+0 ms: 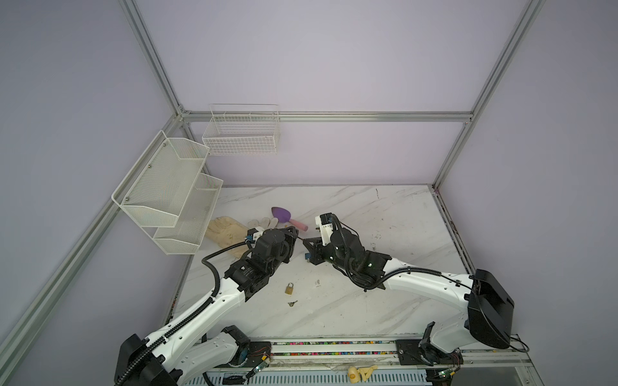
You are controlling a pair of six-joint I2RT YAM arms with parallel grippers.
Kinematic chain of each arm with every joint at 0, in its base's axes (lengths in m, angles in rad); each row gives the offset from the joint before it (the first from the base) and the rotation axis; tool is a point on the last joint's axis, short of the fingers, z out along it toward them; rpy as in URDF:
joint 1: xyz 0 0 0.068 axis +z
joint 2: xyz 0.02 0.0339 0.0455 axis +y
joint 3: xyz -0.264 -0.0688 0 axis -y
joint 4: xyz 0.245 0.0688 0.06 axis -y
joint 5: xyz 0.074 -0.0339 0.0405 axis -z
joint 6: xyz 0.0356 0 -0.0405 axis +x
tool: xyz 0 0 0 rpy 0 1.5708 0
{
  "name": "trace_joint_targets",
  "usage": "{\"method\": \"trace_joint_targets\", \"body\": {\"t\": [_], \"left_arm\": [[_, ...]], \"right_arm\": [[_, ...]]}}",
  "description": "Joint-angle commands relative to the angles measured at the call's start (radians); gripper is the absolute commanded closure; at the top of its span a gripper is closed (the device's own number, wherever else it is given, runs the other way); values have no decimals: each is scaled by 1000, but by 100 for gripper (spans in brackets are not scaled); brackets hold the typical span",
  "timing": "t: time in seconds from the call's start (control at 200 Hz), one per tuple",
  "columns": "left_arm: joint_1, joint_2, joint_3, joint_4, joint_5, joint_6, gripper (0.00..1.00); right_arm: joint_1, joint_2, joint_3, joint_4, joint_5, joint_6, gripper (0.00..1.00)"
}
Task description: Unlock with the key
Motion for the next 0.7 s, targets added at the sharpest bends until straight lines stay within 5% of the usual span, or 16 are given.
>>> {"method": "trace_joint_targets", "body": {"t": [0.0,0.695], "left_arm": [[4,-26,-40,51,5,-1,100],[12,-33,-40,93,32,3,100]], "right_arm": [[0,-38,31,10,36,-22,100],[0,-13,32,22,-4,-26,100]]}}
